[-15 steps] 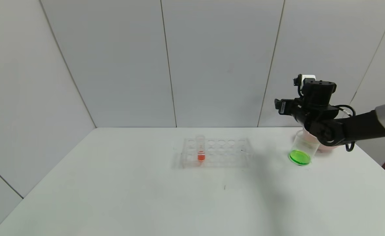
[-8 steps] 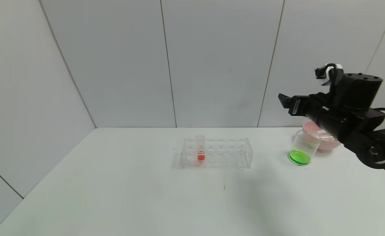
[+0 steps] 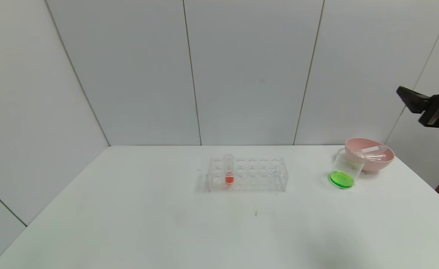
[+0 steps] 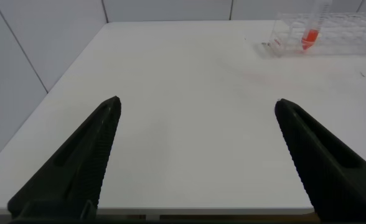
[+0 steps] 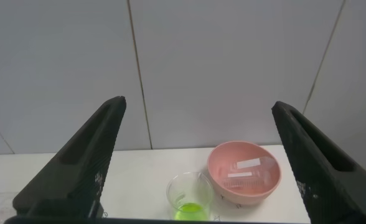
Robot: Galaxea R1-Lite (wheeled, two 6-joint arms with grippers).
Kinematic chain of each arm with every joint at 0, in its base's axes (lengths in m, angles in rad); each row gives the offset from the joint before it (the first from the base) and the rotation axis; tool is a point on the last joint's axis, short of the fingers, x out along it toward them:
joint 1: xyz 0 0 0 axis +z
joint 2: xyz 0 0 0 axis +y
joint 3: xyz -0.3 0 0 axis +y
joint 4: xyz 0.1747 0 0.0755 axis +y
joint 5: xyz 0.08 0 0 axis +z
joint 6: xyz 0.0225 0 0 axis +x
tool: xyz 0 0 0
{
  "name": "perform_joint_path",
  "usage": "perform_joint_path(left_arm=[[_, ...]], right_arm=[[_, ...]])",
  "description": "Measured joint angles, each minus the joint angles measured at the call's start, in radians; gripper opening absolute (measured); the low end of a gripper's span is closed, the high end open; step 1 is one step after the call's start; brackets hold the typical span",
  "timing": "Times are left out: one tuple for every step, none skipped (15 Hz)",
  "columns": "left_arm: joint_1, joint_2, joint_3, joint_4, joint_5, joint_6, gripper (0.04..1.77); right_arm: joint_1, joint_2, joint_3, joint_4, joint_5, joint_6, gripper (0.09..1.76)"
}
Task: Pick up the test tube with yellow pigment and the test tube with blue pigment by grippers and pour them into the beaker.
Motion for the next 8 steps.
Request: perform_joint_path(left_arm=[[0.0,0.0,0.0,0.0,0.0,0.0,1.76],[0.0,0.0,0.0,0.0,0.0,0.0,1.76],[0.0,0.0,0.0,0.0,0.0,0.0,1.76],[0.0,0.0,0.0,0.0,0.0,0.0,1.76],[0.0,0.0,0.0,0.0,0.0,0.0,1.76],[0.0,0.0,0.0,0.0,0.0,0.0,1.76],[0.0,0.0,0.0,0.0,0.0,0.0,1.76],[0.0,0.0,0.0,0.0,0.0,0.0,1.76]], right_arm=[[-0.016,-0.077,0.046,-0.001,0.019,0.0,1.7],[-0.027,-0.154,0.09,-0.001,0.04,-0.002,1.7],[-0.034,-0.237,0.136,0.002,0.066,-0.007,1.7],[-0.04,-0.329,0.189,0.008,0.094,-0.017,1.7],[-0.044,-0.416,0.237,0.021,0.116,-0.029,1.7],[-0.047,-0.503,0.282,0.038,0.133,-0.041,1.7],[-0.047,-0.596,0.32,0.072,0.147,-0.053,1.7],[-0.044,-0.683,0.348,0.122,0.156,-0.062,1.7]])
